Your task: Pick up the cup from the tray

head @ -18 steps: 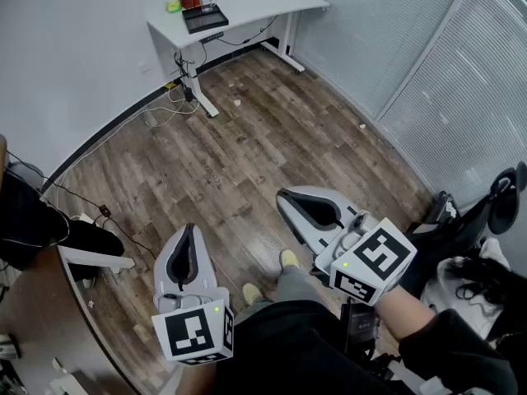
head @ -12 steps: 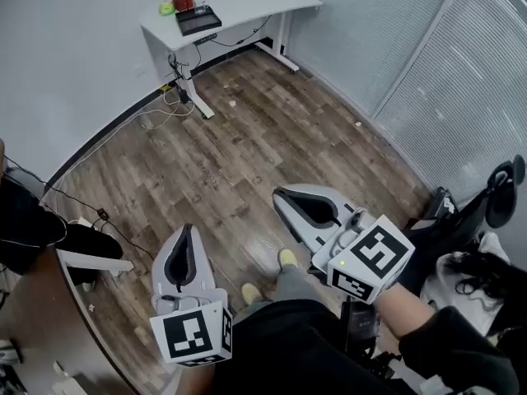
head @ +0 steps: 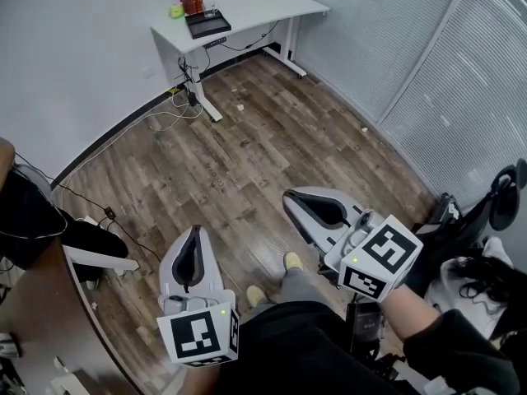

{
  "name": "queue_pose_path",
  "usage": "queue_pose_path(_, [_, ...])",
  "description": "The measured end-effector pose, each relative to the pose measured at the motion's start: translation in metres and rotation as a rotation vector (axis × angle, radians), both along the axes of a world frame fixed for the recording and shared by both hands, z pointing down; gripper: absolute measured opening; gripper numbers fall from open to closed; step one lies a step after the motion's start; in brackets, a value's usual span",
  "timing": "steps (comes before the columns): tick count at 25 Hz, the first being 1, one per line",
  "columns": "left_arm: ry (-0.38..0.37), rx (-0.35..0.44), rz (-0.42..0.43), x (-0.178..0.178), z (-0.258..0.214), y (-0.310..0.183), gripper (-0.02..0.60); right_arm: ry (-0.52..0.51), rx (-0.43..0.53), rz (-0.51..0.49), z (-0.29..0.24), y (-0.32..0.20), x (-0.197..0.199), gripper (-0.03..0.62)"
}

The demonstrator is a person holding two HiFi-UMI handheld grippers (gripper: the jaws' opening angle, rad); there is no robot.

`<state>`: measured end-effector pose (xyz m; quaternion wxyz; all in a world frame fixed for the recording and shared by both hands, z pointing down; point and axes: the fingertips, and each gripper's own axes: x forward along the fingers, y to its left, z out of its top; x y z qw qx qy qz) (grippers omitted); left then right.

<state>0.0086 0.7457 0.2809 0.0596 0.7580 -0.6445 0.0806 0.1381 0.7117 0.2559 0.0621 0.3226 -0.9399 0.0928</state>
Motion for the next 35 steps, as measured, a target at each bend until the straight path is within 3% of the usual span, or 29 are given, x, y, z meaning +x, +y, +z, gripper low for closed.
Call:
queue_pose_path(10, [0.024, 0.023, -0.024, -0.023, -0.005, 0.017, 0.004, 0.045, 0.036, -0.044, -0.006, 0.018, -0.026, 0.015])
queue_pose_path(19, [0.027, 0.027, -0.017, -0.028, -0.008, 0.025, 0.003, 0.043, 0.05, -0.039, -0.013, 0.019, -0.024, 0.015])
queue_pose_path(35, [0.029, 0.038, 0.012, -0.039, -0.011, 0.0, 0.004, 0.056, 0.067, -0.073, -0.01, 0.0, -0.045, 0.015])
